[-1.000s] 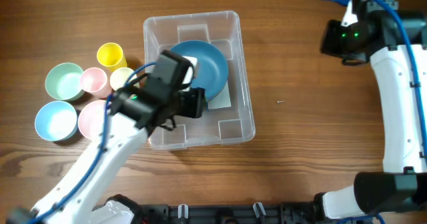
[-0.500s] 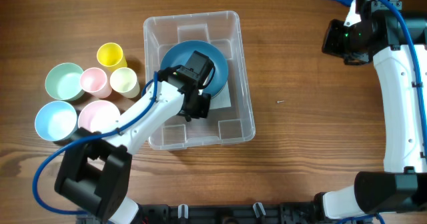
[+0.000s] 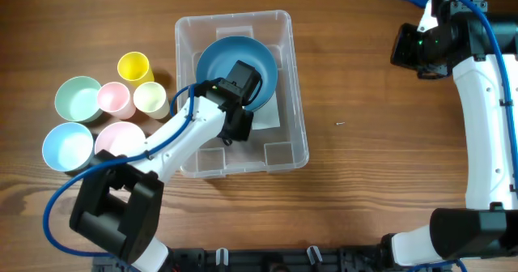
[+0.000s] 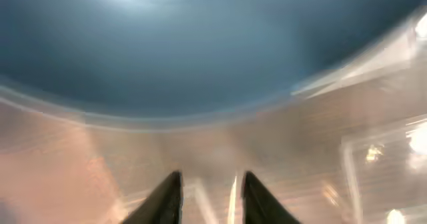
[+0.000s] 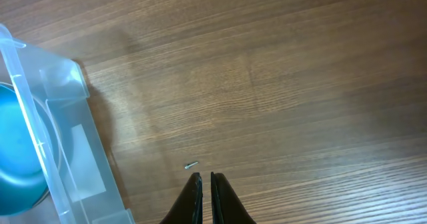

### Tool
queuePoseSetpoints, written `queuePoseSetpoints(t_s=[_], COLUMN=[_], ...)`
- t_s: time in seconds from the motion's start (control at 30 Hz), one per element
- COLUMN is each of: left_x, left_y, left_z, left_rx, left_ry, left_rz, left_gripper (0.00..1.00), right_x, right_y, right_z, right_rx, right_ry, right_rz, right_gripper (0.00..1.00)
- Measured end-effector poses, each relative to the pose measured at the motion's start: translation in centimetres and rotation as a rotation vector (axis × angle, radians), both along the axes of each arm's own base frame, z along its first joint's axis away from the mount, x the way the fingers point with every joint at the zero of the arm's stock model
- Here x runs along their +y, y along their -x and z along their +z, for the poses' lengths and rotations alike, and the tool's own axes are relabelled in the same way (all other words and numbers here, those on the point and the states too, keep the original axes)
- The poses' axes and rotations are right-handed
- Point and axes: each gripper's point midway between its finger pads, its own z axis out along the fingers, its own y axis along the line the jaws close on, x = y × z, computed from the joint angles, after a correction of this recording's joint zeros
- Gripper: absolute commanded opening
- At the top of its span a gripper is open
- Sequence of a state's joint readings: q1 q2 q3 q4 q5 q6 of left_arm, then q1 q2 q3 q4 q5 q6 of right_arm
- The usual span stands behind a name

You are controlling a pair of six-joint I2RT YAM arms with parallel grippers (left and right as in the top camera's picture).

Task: Pack container
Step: 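Move the left gripper to the cream cup and grasp it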

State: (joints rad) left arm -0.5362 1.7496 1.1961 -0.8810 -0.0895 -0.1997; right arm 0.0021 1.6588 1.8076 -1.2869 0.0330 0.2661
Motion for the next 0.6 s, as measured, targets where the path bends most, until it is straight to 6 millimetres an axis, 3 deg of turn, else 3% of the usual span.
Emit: queuePoseSetpoints(t_s=[0.07, 0.13, 0.2, 0.27, 0.3, 0.37, 0.47, 0.53, 0.6], left_x=[0.4, -0.1, 0.1, 2.5, 4.0, 10.4, 17.3, 20.2, 21.7], left_y=[0.6, -0.5, -1.3, -0.8, -0.7, -1.1, -2.3, -2.9, -3.6], left_z=[2.7, 8.5, 15.7, 21.0, 22.0, 22.2, 19.7, 17.6, 14.5], left_rx=[0.0, -0.122, -0.316, -0.471, -0.501, -0.507, -0.43, -0.356, -0.25], left_ry=[-0.005, 0.059, 0.139, 0.172, 0.17, 0.094, 0.026, 0.026, 0.056], left_rz=[-0.004, -0.008, 0.007, 0.064, 0.104, 0.307, 0.532, 0.629, 0.688], left_gripper=[0.57, 0.7, 0.73, 0.75, 0.76, 0.77, 0.77, 0.74, 0.71], right_x=[0.0, 0.0, 0.0, 0.0, 0.0, 0.0, 0.0, 0.0, 0.0], right_y=[0.0, 0.0, 0.0, 0.0, 0.0, 0.0, 0.0, 0.0, 0.0], right_z=[0.0, 0.0, 0.0, 0.0, 0.0, 0.0, 0.0, 0.0, 0.0], right_rx=[0.001, 0.0, 0.0, 0.0, 0.0, 0.0, 0.001, 0.0, 0.0], right_ry=[0.0, 0.0, 0.0, 0.0, 0.0, 0.0, 0.0, 0.0, 0.0], right_rz=[0.0, 0.0, 0.0, 0.0, 0.0, 0.0, 0.0, 0.0, 0.0], right_gripper=[0.06, 0.06, 0.06, 0.06, 0.06, 0.06, 0.06, 0.06, 0.06])
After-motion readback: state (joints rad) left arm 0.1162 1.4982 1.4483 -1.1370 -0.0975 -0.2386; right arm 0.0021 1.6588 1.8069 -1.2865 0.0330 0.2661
